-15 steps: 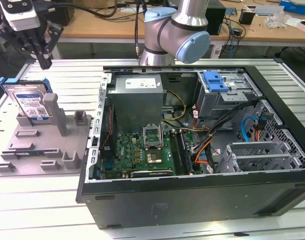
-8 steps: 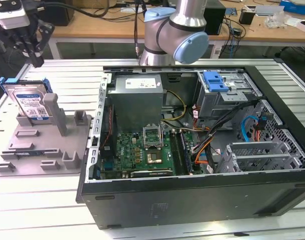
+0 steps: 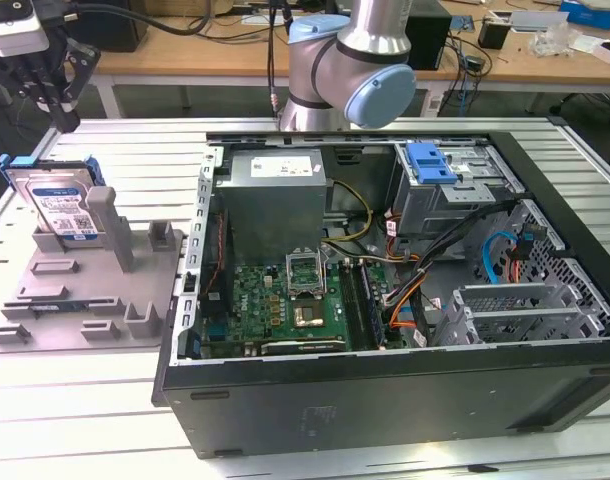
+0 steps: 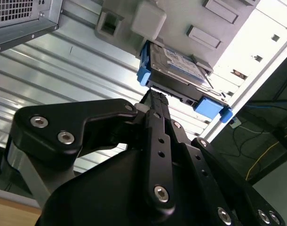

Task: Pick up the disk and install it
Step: 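Pick up the disk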

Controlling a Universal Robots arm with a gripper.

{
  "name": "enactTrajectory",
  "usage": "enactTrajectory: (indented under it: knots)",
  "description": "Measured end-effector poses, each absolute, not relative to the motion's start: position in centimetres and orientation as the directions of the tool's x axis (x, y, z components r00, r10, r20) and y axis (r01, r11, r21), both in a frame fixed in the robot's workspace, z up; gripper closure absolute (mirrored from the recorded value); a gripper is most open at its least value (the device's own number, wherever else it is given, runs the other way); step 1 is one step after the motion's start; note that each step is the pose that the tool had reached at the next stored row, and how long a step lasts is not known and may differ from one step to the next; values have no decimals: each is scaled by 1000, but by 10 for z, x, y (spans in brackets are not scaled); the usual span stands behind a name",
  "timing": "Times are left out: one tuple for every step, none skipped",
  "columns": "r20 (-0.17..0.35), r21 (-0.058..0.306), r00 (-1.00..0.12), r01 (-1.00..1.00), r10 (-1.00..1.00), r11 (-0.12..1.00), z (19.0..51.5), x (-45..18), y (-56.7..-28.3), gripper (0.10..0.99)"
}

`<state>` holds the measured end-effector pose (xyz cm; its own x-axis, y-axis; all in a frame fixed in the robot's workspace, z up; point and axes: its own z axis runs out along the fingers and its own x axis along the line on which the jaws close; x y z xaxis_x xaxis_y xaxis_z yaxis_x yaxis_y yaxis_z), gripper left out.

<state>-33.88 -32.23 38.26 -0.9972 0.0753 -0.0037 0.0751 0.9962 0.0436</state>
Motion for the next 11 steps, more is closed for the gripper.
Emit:
enactTrajectory:
  knots:
    - [-4,44,-997,75,75,996,383,-339,-322,980]
    - [-4,44,-997,75,75,996,383,-339,-322,980]
    - [-4,44,-997,75,75,996,383,-339,-322,980]
    - [-4,44,-997,75,75,996,383,-339,-322,980]
    - [-4,44,-997,75,75,996,383,-339,-322,980]
    - [-4,44,-997,75,75,996,383,-339,-322,980]
    - [-3,44,-997,75,75,996,383,-339,-322,980]
    - [-3,44,-997,75,75,996,383,-339,-322,980]
    - [-3,44,-997,75,75,996,383,-339,-322,980]
    - [-3,44,-997,75,75,996,383,-339,-322,980]
    - [-3,44,-997,75,75,996,383,-339,-322,980]
